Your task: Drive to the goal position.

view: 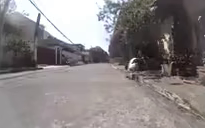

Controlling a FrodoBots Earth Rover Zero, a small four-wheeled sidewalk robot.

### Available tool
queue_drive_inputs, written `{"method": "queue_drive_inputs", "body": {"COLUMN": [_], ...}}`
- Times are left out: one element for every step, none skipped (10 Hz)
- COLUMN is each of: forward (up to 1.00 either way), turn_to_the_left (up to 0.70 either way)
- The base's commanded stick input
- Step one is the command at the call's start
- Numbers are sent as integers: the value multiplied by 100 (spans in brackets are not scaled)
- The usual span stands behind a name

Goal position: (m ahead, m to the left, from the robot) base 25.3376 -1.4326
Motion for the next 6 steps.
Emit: {"method": "queue_drive_inputs", "body": {"forward": [100,100,100,100,100,100], "turn_to_the_left": [0,0,0,0,0,0]}}
